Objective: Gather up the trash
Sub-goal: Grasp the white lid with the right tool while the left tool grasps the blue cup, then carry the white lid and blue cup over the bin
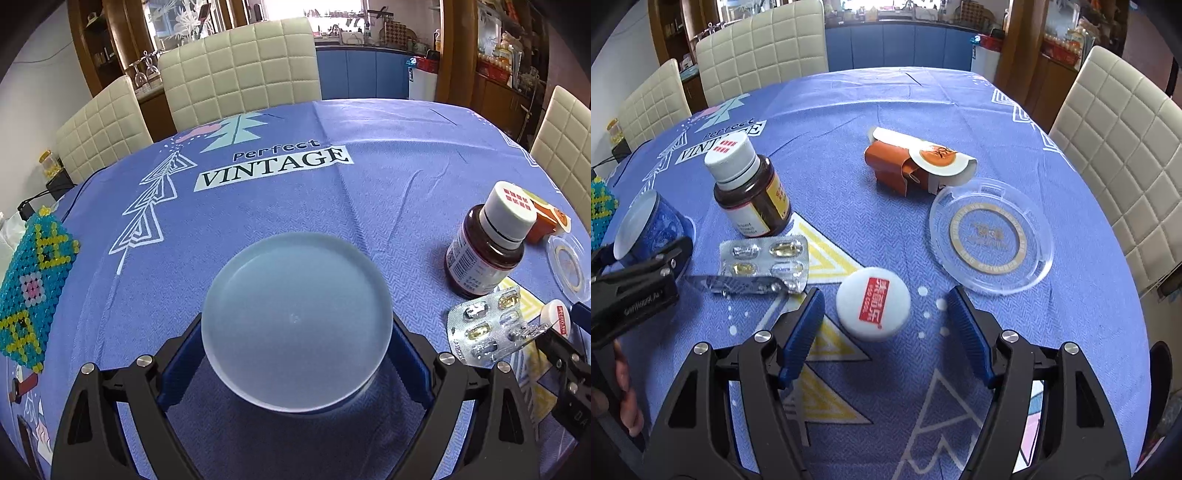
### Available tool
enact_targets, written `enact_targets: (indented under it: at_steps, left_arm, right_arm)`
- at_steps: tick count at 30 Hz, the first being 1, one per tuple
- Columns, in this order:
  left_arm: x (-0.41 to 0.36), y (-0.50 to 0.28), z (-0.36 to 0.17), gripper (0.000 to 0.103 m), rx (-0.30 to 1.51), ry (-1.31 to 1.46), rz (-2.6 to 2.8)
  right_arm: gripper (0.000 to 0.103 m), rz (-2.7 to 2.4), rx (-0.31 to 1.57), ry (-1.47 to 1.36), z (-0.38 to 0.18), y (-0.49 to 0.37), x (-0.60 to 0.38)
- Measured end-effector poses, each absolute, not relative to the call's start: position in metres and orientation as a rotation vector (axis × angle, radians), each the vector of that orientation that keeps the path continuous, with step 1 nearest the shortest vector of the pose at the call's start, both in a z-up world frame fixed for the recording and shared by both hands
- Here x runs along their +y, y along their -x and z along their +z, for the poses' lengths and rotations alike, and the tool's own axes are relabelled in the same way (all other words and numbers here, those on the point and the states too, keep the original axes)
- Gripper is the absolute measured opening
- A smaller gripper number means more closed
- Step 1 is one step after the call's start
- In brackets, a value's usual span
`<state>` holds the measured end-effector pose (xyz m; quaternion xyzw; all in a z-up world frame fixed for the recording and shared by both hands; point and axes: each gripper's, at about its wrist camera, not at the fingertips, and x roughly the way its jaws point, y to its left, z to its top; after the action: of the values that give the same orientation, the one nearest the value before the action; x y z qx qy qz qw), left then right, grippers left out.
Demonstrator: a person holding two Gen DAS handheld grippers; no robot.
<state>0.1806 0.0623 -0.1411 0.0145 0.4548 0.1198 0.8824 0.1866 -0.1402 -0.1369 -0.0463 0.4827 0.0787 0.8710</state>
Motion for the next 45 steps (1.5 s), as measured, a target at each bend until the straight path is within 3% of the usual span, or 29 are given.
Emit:
enact_targets:
  at_steps: [3, 8, 9, 29, 45]
  left_arm:
    - [0.064, -0.184, -0.143, 0.088, 0.950, -0.020, 0.230]
    - [0.067, -0.181, -0.143, 0.085, 0.947, -0.002, 0.232]
    - [0.067, -0.180, -0.143, 0.079, 0.944, 0.000, 0.228]
    - [0.040, -0.129, -0.117, 0.079, 0.894, -0.044, 0.184]
    - [-0.044, -0.098, -0.091, 0.079, 0.831, -0.137, 0.018]
  right_arm:
    - [0.067, 0.178, 0.987, 0.105, -0.138, -0.183, -0.139]
    - [0.042, 0.204, 0.975, 0.108, -0.136, -0.185, -0.137]
    - [0.042, 0.208, 0.975, 0.111, -0.135, -0.185, -0.136]
    - [0.042, 0.207, 0.934, 0.142, -0.104, -0.157, -0.144]
    - [0.042, 0.094, 0.872, 0.128, -0.068, -0.105, -0.204]
